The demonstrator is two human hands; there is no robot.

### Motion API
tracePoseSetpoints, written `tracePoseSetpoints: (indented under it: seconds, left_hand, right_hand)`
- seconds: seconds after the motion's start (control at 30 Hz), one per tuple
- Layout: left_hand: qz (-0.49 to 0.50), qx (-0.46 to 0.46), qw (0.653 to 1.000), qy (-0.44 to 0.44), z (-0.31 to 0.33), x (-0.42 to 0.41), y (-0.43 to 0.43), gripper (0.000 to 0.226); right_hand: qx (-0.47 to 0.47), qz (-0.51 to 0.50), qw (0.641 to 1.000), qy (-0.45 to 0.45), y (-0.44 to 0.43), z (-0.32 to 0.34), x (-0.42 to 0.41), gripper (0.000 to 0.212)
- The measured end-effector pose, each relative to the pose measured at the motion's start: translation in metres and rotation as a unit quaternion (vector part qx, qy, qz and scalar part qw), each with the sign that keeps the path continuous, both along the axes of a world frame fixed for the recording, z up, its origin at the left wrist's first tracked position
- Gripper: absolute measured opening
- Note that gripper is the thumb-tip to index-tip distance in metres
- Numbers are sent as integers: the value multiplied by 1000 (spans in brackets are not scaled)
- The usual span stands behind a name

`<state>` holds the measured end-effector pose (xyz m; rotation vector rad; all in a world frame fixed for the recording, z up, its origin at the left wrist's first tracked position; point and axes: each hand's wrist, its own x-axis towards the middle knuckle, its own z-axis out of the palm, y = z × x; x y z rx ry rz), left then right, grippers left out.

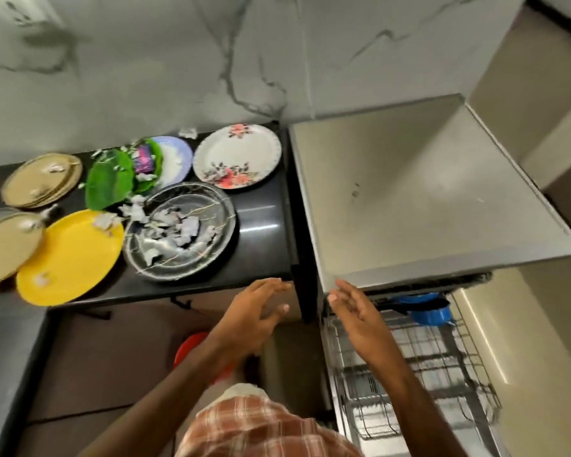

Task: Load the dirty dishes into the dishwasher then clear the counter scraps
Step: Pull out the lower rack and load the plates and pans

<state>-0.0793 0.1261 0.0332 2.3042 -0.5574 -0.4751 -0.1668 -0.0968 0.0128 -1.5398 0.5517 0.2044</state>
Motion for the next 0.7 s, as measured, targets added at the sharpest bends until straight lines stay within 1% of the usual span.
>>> tracePoseSetpoints:
  seconds: [0.1,0.23,0.37,0.47,0.53,0.6,0.7]
  left_hand:
    - [53,4,999,5,-2,14,42,40]
    - [131,2,990,57,-7,40,98,38]
    - [155,22,986,53,-13,69,138,40]
    - [142,68,987,30,-21,89,161,43]
    - [127,129,984,6,-29,101,175,49]
    - [106,185,977,1,-34,110,184,56]
    - [69,213,975,5,-37,117,196,62]
  right_hand:
    - [-3,48,999,24,34,-10,23,40]
    - [40,77,995,57,87,-22,62,39]
    - [73,79,992,71,137,-18,108,41]
    - [106,41,991,75,170,-16,146,44]
    - [125,5,989,84,190,-17,169,49]
    - [136,-34,985,102,206,-21,185,52]
    - [158,-87,976,121,226,-31,203,51]
